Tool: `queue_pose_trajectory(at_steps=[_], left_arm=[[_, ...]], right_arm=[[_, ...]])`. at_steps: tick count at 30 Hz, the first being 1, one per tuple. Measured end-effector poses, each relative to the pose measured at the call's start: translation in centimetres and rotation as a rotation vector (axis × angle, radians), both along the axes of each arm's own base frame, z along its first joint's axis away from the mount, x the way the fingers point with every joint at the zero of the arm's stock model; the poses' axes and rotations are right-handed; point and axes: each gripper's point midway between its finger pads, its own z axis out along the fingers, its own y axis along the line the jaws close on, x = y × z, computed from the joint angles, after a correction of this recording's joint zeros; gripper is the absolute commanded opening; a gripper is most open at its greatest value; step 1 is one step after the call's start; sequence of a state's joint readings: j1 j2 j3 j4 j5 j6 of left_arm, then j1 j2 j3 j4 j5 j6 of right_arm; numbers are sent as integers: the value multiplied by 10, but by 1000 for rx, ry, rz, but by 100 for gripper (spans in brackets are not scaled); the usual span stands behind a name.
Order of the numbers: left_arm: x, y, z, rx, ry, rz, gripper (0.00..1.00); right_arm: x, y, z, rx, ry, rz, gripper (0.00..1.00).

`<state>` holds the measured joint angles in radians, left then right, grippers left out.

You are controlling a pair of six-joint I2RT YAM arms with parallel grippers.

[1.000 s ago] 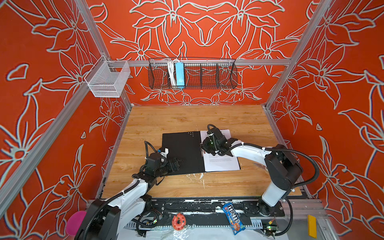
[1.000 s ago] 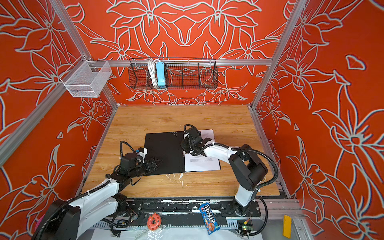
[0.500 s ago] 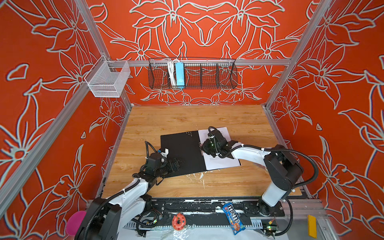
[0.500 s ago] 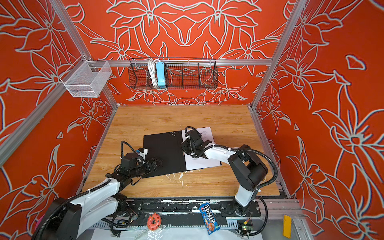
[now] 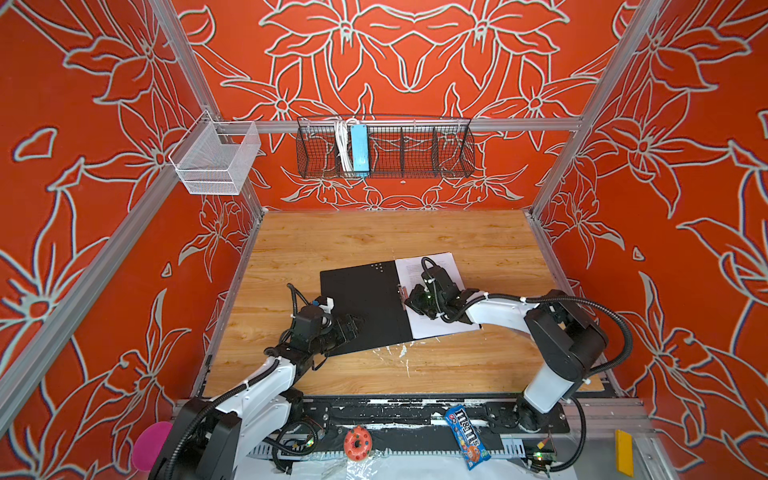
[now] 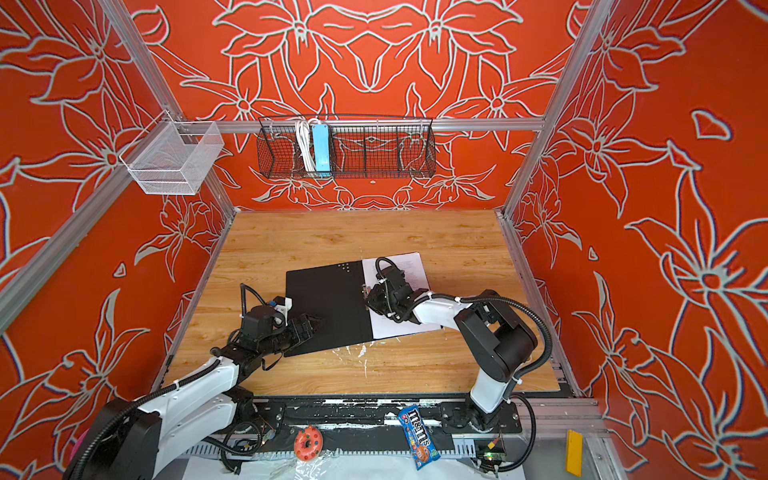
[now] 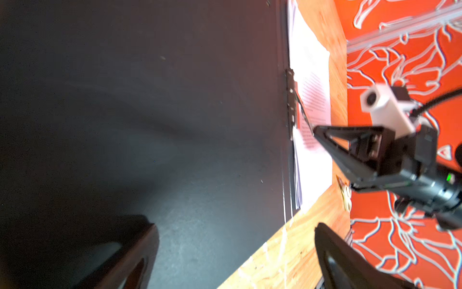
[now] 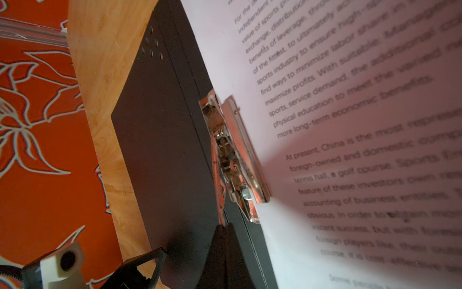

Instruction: Put the files into the folder

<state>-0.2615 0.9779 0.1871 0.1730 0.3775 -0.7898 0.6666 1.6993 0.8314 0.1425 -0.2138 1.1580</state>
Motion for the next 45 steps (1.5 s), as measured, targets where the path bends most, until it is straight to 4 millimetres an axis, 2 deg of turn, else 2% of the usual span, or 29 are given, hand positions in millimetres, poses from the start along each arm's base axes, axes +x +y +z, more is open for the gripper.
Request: queue_pose_trajectory(at_steps=[10, 29, 33, 45], left_arm=[[12, 11, -4, 38, 56, 92, 98], [33, 21, -6, 74, 72, 188, 98], [37, 21, -7, 82, 74, 193, 98], [45, 21, -7, 95, 71, 197, 98]], right_arm=[[-8, -10, -16, -2, -56, 23, 0], [-3, -18, -39, -36, -118, 11, 0], [-2, -18, -39, -28, -129, 12, 0], [-4, -14, -22, 33, -161, 53, 0]])
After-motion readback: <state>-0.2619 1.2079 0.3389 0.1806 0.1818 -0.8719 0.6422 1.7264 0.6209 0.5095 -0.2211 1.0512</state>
